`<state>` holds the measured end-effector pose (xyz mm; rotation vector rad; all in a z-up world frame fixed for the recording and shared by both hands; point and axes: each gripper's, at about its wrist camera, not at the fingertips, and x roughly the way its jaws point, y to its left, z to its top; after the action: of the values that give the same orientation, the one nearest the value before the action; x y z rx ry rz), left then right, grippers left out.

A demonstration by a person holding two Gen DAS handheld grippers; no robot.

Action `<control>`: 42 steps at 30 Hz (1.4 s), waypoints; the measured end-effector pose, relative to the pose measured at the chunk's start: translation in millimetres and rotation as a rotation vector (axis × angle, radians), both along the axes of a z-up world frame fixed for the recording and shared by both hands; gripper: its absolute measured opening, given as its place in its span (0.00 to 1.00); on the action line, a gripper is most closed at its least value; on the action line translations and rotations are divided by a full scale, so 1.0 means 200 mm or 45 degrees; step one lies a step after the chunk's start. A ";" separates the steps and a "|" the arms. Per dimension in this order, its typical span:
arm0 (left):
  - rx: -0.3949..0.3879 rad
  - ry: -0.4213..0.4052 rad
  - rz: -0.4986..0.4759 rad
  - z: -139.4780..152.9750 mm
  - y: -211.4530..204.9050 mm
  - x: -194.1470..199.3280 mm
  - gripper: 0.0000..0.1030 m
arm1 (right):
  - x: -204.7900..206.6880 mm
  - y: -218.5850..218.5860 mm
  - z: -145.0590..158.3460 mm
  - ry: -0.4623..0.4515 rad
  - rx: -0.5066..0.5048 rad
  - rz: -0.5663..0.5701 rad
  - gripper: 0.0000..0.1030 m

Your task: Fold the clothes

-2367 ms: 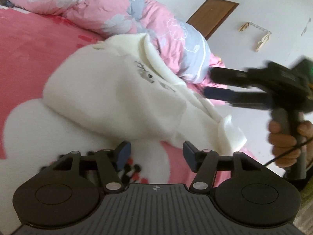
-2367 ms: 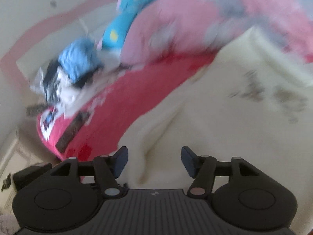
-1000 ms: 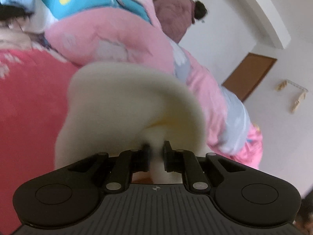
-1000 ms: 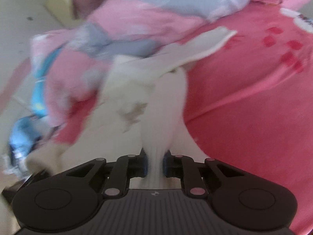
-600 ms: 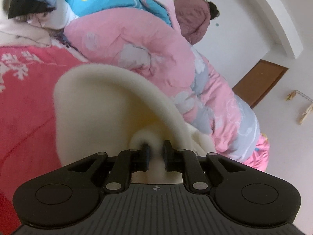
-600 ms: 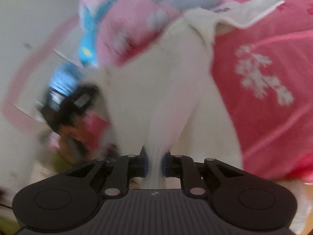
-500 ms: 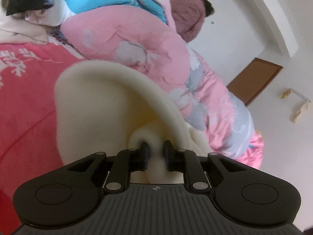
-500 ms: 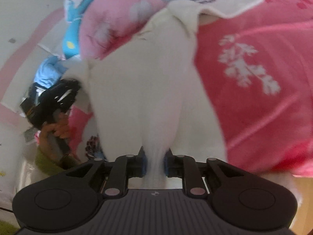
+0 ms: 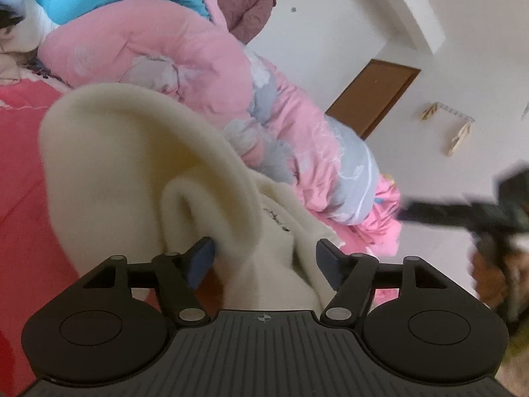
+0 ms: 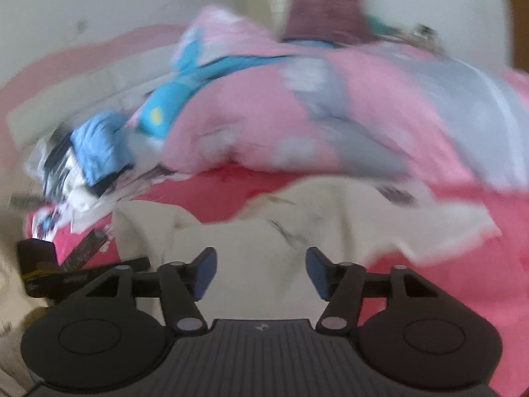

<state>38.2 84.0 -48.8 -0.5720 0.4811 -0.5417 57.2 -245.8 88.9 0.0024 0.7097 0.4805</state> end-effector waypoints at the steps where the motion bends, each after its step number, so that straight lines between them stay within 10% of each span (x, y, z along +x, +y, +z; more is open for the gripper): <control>1: 0.021 0.006 0.005 -0.01 -0.01 0.03 0.66 | 0.12 0.08 -0.03 0.033 -0.006 0.039 0.64; 7: 0.168 0.012 0.028 -0.09 -0.03 0.10 0.32 | 0.86 0.43 -0.32 0.458 0.143 -0.034 0.63; 16: 0.063 0.049 -0.115 -0.17 0.02 0.11 0.20 | 1.38 0.76 -0.78 0.743 -0.149 -0.204 0.61; 22: 0.037 0.063 -0.220 -0.21 0.00 0.11 0.19 | 1.24 0.70 -0.72 0.558 -0.159 -0.200 0.15; 34: 0.166 0.005 -0.049 -0.11 0.09 0.20 0.16 | 0.94 0.16 -0.09 -0.040 0.569 -0.284 0.11; 42: 0.173 0.151 0.079 -0.21 0.15 0.42 0.16 | 1.09 0.11 -0.21 -0.118 0.635 -0.378 0.10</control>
<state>122.3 113.7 -91.3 -0.4890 0.6060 -0.4139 275.9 -224.1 46.2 0.5433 0.4734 0.3589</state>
